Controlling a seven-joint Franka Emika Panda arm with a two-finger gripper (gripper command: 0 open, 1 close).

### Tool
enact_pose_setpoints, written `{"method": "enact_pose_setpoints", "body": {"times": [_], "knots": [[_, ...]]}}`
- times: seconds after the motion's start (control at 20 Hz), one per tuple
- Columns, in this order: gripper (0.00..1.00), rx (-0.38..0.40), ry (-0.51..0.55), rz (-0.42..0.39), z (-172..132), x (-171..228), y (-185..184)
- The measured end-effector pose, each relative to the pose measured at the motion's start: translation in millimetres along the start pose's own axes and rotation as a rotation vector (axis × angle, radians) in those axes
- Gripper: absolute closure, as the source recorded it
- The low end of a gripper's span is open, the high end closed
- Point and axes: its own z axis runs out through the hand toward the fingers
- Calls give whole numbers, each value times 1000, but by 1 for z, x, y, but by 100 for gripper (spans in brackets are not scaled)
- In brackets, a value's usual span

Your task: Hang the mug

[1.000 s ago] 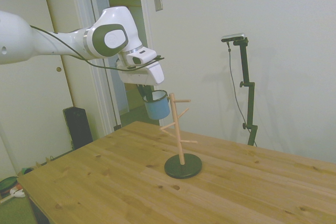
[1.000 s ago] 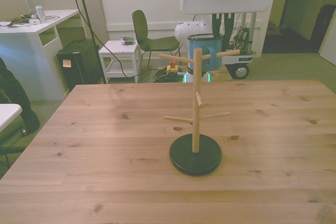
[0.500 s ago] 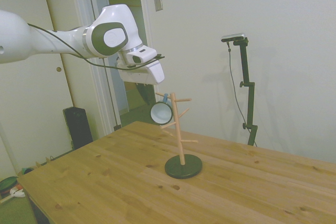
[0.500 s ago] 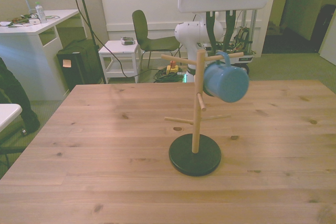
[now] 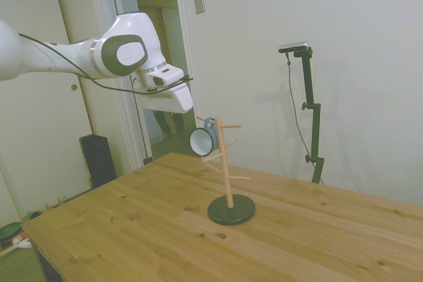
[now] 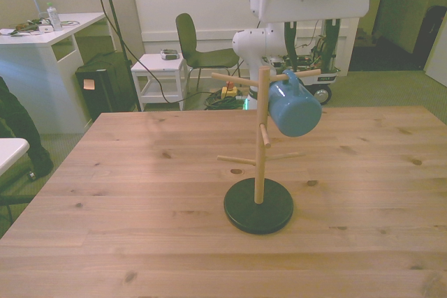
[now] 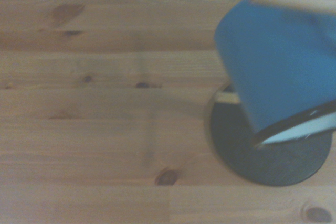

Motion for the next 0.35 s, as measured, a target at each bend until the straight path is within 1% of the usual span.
{"method": "enact_pose_setpoints", "body": {"times": [0.15,0.25,0.35], "knots": [[0,-22,-14,7,43,-30,17],[0,-34,-35,33,77,-38,41],[0,-42,-55,65,103,-39,70]]}}
